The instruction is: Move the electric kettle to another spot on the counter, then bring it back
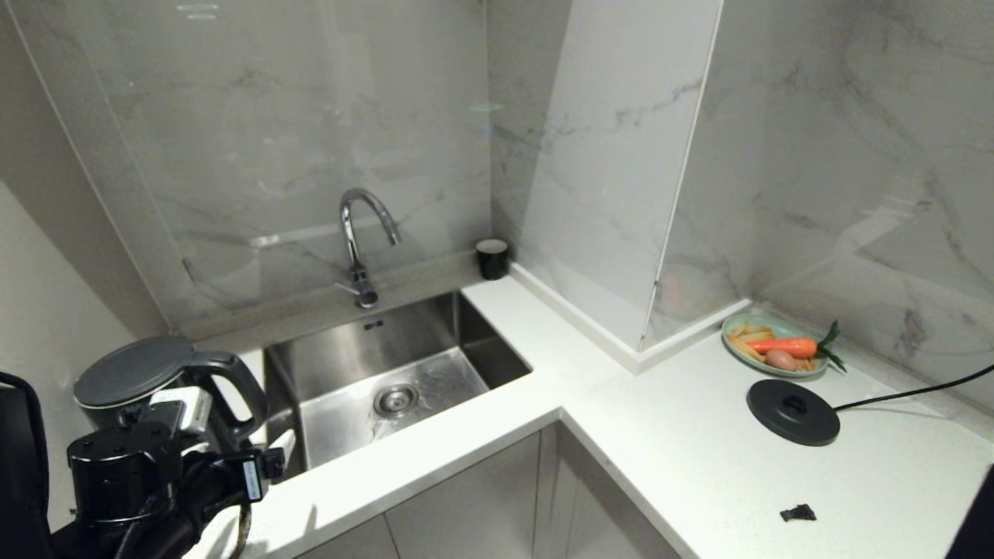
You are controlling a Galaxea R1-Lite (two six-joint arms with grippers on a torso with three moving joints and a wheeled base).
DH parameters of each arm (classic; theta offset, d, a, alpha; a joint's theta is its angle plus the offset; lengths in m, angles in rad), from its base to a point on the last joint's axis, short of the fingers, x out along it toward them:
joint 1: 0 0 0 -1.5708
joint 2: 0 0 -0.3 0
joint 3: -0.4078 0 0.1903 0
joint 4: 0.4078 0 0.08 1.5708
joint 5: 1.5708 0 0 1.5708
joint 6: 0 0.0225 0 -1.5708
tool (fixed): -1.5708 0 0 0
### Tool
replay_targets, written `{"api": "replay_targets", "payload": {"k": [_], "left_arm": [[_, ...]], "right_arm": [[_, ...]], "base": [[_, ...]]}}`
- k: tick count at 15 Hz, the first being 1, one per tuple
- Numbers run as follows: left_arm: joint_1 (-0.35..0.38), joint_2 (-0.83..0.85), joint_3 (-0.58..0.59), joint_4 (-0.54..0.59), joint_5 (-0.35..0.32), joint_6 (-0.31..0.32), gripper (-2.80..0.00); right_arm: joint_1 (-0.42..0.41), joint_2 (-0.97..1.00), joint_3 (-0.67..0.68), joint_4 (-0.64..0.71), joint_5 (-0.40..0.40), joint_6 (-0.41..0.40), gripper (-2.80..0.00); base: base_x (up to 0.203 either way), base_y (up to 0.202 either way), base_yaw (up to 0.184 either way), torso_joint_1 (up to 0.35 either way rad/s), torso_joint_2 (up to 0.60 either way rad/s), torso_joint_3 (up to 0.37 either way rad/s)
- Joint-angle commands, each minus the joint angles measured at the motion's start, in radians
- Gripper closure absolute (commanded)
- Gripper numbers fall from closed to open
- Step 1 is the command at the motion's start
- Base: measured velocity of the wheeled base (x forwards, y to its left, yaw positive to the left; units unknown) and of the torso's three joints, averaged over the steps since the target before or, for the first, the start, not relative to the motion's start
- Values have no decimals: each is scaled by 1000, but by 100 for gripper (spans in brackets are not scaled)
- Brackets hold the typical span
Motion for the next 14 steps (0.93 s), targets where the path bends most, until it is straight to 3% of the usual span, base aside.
{"api": "replay_targets", "payload": {"k": [1, 2, 11, 12, 14], "left_arm": [[-29, -79, 0, -9, 5, 1, -280], [-57, -103, 0, -9, 10, 4, -280], [-85, -211, 0, -9, 37, 11, -280], [-88, -215, 0, -9, 42, 12, 0], [-91, -234, 0, -8, 40, 12, 0]], "right_arm": [[0, -2, 0, 0, 0, 0, 0], [0, -2, 0, 0, 0, 0, 0], [0, -2, 0, 0, 0, 0, 0], [0, -2, 0, 0, 0, 0, 0], [0, -2, 0, 0, 0, 0, 0]], "base": [[0, 0, 0, 0, 0, 0], [0, 0, 0, 0, 0, 0], [0, 0, 0, 0, 0, 0], [0, 0, 0, 0, 0, 0], [0, 0, 0, 0, 0, 0]]}}
